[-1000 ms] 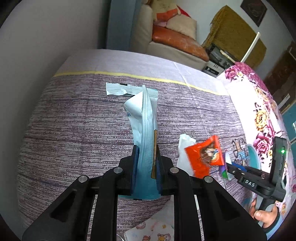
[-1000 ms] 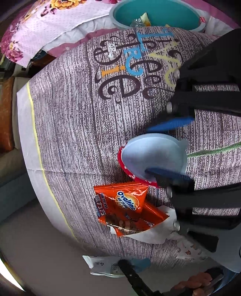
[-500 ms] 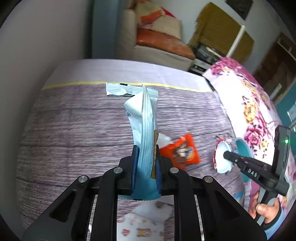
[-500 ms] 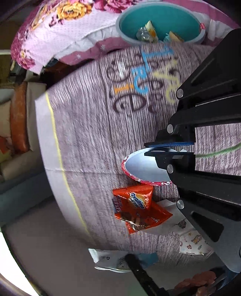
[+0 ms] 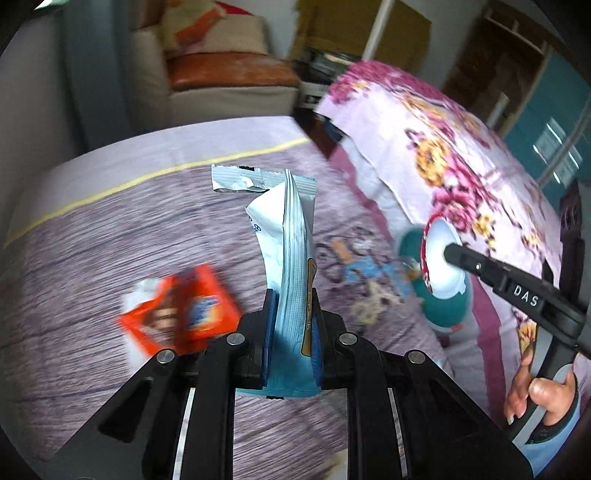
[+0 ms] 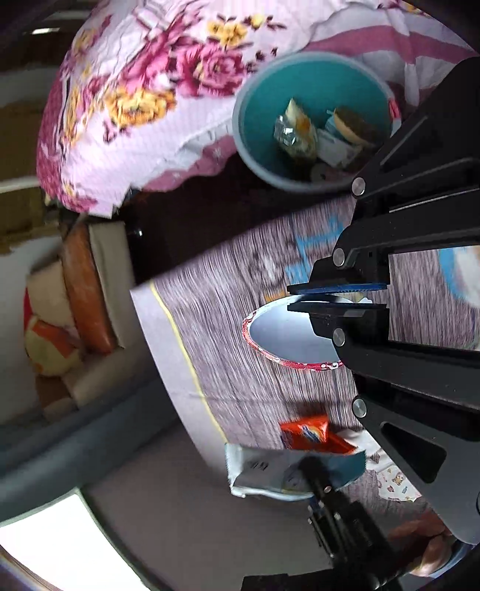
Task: Collect trash
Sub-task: 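Carry the blue wrapper and white cup over the teal bin, then open both tools to drop the wrapper and cup into the bin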
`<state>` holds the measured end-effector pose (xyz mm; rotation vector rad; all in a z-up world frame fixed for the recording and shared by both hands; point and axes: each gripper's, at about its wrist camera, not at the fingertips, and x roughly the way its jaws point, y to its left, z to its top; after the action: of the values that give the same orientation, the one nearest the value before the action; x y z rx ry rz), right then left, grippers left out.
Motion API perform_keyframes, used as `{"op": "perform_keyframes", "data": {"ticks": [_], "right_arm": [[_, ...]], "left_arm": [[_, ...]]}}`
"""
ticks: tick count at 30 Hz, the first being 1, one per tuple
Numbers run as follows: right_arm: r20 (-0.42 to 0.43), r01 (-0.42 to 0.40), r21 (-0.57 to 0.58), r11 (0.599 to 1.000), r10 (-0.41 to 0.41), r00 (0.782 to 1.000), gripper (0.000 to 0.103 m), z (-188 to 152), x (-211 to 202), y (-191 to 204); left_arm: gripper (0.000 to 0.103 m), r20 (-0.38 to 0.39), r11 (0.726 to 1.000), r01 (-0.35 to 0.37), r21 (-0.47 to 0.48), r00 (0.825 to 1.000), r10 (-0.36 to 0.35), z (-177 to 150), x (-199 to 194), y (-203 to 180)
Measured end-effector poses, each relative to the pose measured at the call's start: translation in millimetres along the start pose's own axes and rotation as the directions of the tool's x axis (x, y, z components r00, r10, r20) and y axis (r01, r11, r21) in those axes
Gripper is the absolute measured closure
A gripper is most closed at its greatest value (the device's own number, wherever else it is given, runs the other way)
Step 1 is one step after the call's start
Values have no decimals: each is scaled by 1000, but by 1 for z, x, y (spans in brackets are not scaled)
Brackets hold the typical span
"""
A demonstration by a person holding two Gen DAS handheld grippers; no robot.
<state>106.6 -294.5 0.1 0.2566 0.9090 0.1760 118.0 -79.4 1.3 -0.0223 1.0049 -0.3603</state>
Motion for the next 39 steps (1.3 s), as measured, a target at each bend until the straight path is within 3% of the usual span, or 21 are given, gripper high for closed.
{"op": "perform_keyframes", "data": {"ticks": [12,22,29,39], "right_arm": [[75,36,149,988,-48,996,99,-4,-35,-94],[96,98,294,951,-131,987,99,-22,-53,-175],[86,118,329,937,-154,984,99,-30,-55,-208],[71,129,337,933,-162,984,99,-31,-48,-224]], "left_arm": [[86,-90,985,49,164,995,-35,15,54,-102],[86,-163,957,112,266,984,-70,18,97,-170],[86,-209,944,135,300,975,-73,16,122,-199],[85,-251,943,146,299,966,-70,19,147,-211]]}}
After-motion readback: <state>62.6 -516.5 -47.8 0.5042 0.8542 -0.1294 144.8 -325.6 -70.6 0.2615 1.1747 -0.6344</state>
